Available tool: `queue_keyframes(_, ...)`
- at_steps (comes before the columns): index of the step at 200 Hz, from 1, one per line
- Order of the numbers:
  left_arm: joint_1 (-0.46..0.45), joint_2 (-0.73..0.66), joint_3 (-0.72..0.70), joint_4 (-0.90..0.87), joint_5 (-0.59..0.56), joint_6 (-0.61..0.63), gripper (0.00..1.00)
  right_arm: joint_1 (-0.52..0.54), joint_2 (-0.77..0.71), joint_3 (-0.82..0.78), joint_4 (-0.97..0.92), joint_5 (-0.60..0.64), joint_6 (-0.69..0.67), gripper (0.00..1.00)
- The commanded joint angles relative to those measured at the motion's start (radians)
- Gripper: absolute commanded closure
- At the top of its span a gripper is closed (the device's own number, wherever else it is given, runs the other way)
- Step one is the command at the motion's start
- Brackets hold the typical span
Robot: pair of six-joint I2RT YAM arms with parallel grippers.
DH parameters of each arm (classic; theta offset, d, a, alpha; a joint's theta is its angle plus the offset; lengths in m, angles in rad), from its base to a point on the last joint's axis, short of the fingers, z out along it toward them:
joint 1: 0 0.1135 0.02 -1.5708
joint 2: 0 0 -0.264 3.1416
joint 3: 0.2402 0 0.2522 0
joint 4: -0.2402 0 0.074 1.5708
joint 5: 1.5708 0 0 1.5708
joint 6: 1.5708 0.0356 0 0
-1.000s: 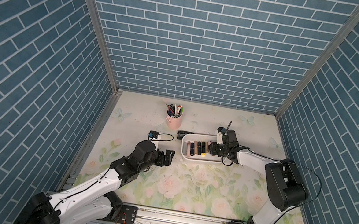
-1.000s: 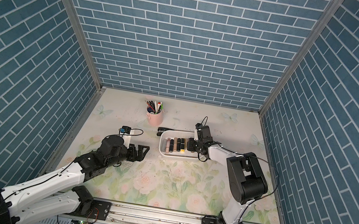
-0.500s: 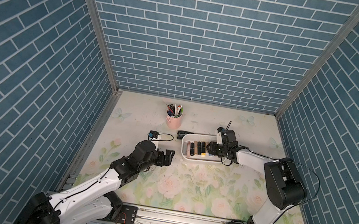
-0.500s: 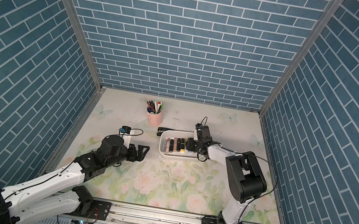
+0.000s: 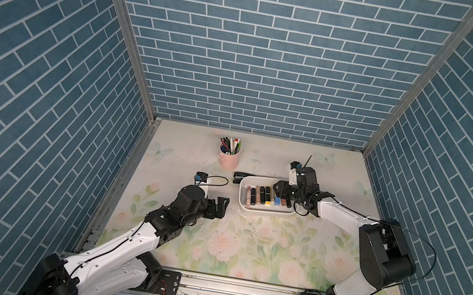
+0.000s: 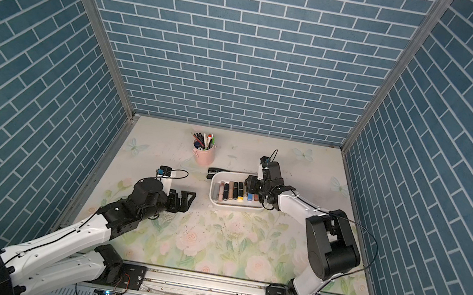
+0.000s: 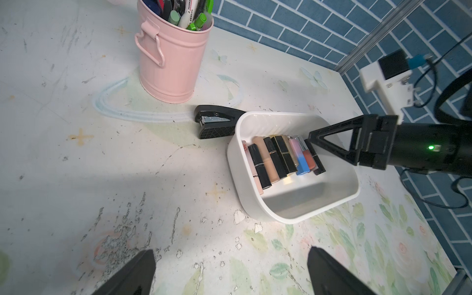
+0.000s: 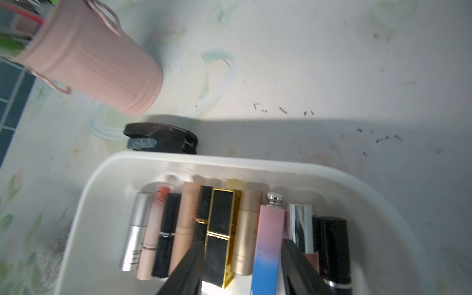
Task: Put the lipstick into the storage box
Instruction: Place the lipstick in the storage box, then reset both arms
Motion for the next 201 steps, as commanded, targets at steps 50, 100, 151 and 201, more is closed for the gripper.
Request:
queue_keyframes(50, 0.006, -0.088, 0.028, -0.06, -0.124, 0.012, 0.0, -0.002, -0.209, -0.091, 0.148, 0.023, -0.082, 0.39)
queue_keyframes(100, 0.006, -0.128, 0.086, -0.138, -0.299, 0.004, 0.0, -0.002, -0.378, -0.23, 0.306, 0.065, -0.175, 0.35)
queue_keyframes(151, 0.006, -0.18, 0.074, -0.094, -0.452, 0.065, 0.0, -0.003, -0.504, -0.344, 0.358, 0.241, -0.228, 0.3)
queue_keyframes(201, 0.008, -0.215, 0.045, -0.02, -0.695, 0.178, 0.0, -0.035, -0.636, -0.45, 0.368, 0.635, -0.366, 0.09)
